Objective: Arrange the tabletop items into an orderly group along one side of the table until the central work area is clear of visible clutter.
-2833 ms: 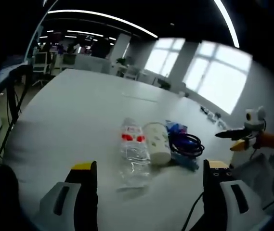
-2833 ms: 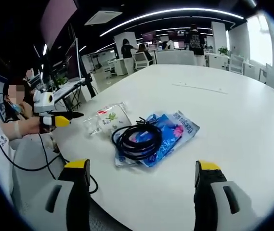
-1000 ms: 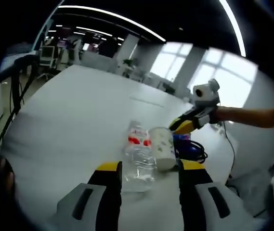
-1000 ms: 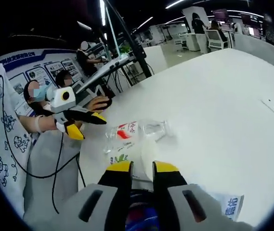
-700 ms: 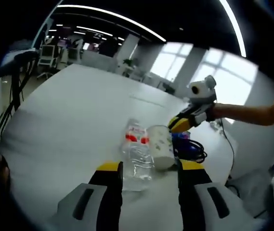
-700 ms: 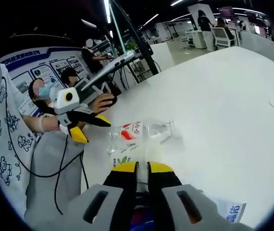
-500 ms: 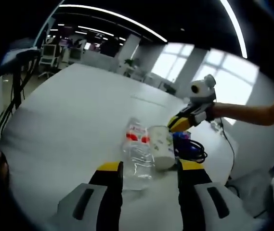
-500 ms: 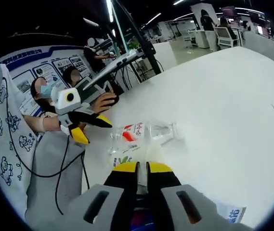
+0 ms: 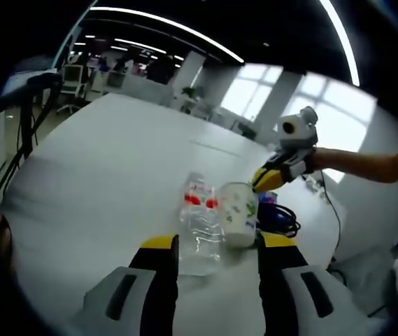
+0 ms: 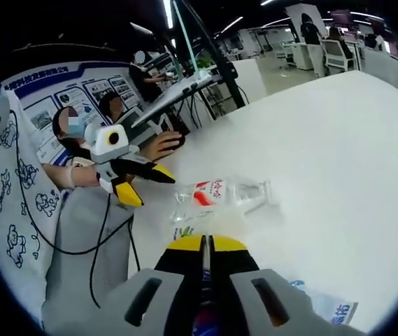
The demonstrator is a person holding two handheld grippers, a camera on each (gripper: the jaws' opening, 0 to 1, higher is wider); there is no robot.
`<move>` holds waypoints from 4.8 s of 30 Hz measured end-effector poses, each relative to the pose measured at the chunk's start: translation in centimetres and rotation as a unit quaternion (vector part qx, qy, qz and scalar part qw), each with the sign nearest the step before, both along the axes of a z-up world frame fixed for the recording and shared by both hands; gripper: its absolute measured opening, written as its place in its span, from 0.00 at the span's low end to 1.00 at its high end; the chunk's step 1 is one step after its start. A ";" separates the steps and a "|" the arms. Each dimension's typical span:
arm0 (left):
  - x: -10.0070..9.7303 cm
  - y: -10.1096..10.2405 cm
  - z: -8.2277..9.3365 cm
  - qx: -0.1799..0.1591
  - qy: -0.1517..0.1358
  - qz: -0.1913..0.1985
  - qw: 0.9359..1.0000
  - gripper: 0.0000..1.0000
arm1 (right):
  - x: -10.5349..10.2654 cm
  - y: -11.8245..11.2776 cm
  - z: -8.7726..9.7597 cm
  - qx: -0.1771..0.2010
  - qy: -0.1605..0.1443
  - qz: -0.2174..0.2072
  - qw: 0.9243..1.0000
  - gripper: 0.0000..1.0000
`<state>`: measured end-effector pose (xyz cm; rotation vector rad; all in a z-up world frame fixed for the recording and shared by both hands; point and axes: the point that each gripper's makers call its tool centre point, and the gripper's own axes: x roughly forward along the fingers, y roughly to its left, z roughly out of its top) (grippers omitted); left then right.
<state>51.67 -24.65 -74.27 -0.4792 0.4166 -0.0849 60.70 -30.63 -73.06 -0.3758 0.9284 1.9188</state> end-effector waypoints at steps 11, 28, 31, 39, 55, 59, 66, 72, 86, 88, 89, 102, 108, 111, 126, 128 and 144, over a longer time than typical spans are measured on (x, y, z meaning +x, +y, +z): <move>0.6 -0.8 1.4 0.015 -0.027 -0.020 0.999 0.44 | -2.2 -0.4 1.2 0.012 -0.045 0.035 0.998 0.00; 4.9 -3.8 2.6 0.121 -0.050 -0.134 0.982 0.56 | -2.2 -0.3 4.2 0.033 -0.159 0.102 0.981 0.00; 5.8 -4.2 2.6 0.122 -0.053 -0.144 0.981 0.56 | -2.4 -0.4 4.6 0.034 -0.169 0.114 0.979 0.00; 6.6 -5.5 2.2 0.132 -0.052 -0.175 0.974 0.53 | -3.4 -0.4 5.0 0.034 -0.179 0.147 0.972 0.00; 6.4 -5.8 1.8 0.124 -0.048 -0.177 0.975 0.40 | -5.4 -0.2 6.0 0.045 -0.169 0.177 0.969 0.00; 6.5 -5.9 1.8 0.121 -0.052 -0.177 0.975 0.38 | -5.6 -0.4 6.3 0.043 -0.164 0.176 0.970 0.00; 6.8 -6.1 1.9 0.131 -0.064 -0.174 0.974 0.37 | -5.5 -0.6 6.4 0.041 -0.167 0.175 0.969 0.00; 6.8 -6.1 2.0 0.128 -0.071 -0.167 0.975 0.36 | -5.4 -0.6 6.7 0.043 -0.163 0.174 0.970 0.00; 6.6 -5.8 2.6 0.141 -0.091 -0.167 0.971 0.36 | -0.2 1.3 7.6 0.034 -0.178 0.091 0.979 0.02; 6.7 -5.9 2.9 0.147 -0.100 -0.170 0.969 0.36 | -0.2 1.2 7.2 0.026 -0.167 0.091 0.981 0.02; 6.7 -6.0 3.0 0.150 -0.104 -0.171 0.968 0.36 | -0.2 1.2 7.1 0.026 -0.167 0.091 0.981 0.03; 6.6 -6.2 3.1 0.170 -0.114 -0.181 0.962 0.36 | 0.2 1.0 5.4 0.003 -0.168 0.095 0.981 0.03; 6.7 -6.2 3.2 0.171 -0.117 -0.180 0.962 0.36 | 0.1 0.9 5.0 -0.003 -0.164 0.096 0.982 0.02; 6.7 -6.2 3.3 0.171 -0.118 -0.180 0.961 0.36 | 0.0 0.9 4.9 -0.004 -0.165 0.096 0.982 0.01; 6.8 -6.2 2.6 0.179 -0.107 -0.181 0.961 0.36 | 0.0 1.3 4.9 -0.022 -0.119 0.059 0.991 0.00; 6.8 -6.2 2.6 0.176 -0.106 -0.181 0.962 0.37 | 0.0 1.2 4.9 -0.025 -0.115 0.056 0.992 0.00; 6.4 -1.8 3.0 0.166 -0.097 -0.113 0.975 0.47 | 6.5 1.8 5.8 -0.038 -0.118 -0.047 0.991 0.00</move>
